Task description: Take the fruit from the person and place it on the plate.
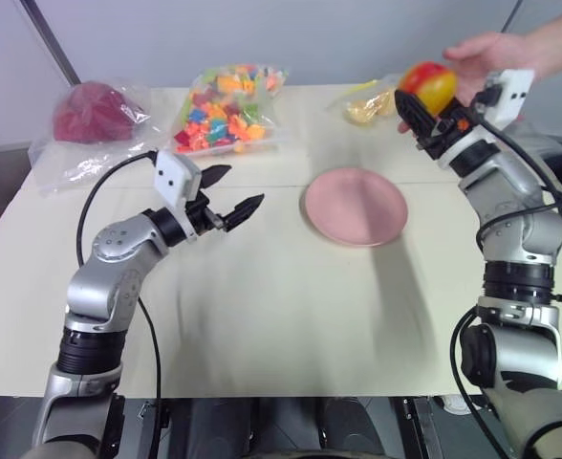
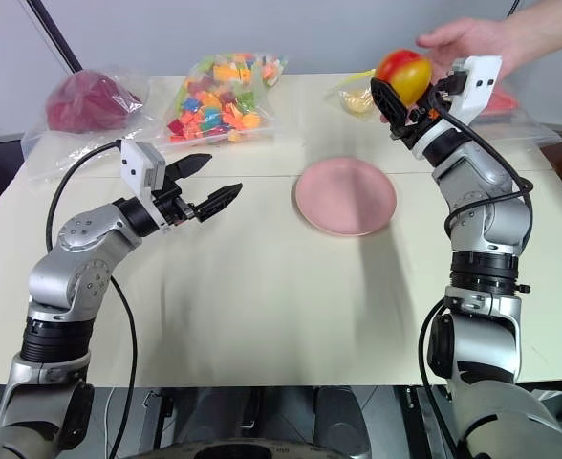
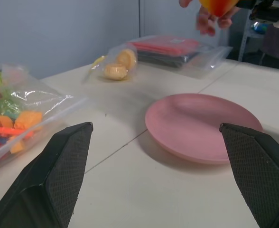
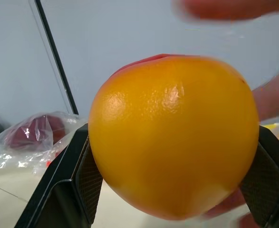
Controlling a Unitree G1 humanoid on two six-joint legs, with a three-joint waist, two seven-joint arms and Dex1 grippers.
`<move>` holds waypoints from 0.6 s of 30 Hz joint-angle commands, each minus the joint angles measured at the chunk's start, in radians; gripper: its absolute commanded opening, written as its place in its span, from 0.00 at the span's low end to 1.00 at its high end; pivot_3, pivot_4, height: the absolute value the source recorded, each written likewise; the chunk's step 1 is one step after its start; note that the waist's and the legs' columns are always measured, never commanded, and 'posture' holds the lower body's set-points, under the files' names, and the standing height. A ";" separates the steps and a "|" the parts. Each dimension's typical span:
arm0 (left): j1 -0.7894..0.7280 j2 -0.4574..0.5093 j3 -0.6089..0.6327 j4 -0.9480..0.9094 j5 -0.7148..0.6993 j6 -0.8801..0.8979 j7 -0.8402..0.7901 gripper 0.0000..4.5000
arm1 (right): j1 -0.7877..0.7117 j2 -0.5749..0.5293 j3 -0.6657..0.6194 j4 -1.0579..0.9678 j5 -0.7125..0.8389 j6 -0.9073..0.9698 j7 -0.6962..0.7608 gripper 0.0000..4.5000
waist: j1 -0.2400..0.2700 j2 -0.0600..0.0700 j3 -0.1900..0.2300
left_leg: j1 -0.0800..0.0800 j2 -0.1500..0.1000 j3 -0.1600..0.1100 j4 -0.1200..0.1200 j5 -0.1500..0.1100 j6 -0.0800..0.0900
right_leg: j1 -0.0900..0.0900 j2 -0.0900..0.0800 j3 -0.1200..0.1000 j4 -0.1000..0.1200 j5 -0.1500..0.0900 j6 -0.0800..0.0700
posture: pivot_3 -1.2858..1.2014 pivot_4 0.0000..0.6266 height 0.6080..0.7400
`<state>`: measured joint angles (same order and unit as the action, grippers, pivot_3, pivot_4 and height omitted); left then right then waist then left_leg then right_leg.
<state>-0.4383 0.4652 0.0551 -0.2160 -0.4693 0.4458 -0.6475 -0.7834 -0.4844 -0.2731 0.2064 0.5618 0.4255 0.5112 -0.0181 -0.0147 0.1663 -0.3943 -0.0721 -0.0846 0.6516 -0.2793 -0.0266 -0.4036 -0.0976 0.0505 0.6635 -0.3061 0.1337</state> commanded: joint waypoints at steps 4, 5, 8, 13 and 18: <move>0.015 0.010 -0.003 -0.025 0.024 -0.031 -0.011 1.00 | 0.089 -0.009 0.113 -0.107 -0.008 0.220 0.004 0.70 | 0.000 0.000 0.000 | 0.000 0.000 0.000 0.000 0.000 0.000 | 0.000 0.000 0.000 0.000 0.000 0.000 | 0.52 0.24 1.00; 0.018 0.011 -0.006 -0.025 0.029 -0.032 -0.012 1.00 | 0.097 0.002 0.114 -0.109 -0.002 0.251 -0.016 0.70 | 0.001 0.000 0.000 | 0.000 0.000 0.000 0.000 0.000 0.000 | 0.000 0.000 0.000 0.000 0.000 0.000 | 0.52 0.24 1.00; 0.029 0.009 -0.011 -0.032 0.041 -0.034 -0.014 1.00 | 0.118 0.025 0.127 -0.133 -0.012 0.281 -0.044 0.70 | 0.001 0.000 0.000 | -0.002 0.000 0.000 0.000 0.000 0.000 | -0.001 0.000 0.000 0.000 0.000 0.000 | 0.52 0.24 1.00; 0.046 0.003 -0.015 -0.043 0.050 -0.037 -0.012 1.00 | 0.149 0.051 0.127 -0.132 -0.023 0.302 -0.066 0.94 | 0.001 0.000 0.000 | -0.002 0.000 0.000 0.000 0.000 0.000 | -0.002 0.000 0.000 0.000 0.000 0.000 | 0.52 0.24 1.00; 0.054 0.003 -0.016 -0.046 0.050 -0.040 -0.006 1.00 | 0.153 0.050 0.114 -0.130 -0.015 0.311 -0.047 0.99 | 0.001 0.000 0.000 | -0.002 0.000 0.000 0.000 0.000 0.000 | -0.002 0.000 0.000 0.000 0.000 0.000 | 0.52 0.24 1.00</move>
<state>-0.3857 0.4675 0.0274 -0.2180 -0.4232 0.4257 -0.6542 -0.6209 -0.4299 -0.1326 0.1142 0.5345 0.7426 0.4501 -0.0167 -0.0146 0.1663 -0.3964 -0.0721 -0.0848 0.6520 -0.2792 -0.0267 -0.4054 -0.0977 0.0504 0.6636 -0.3061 0.1336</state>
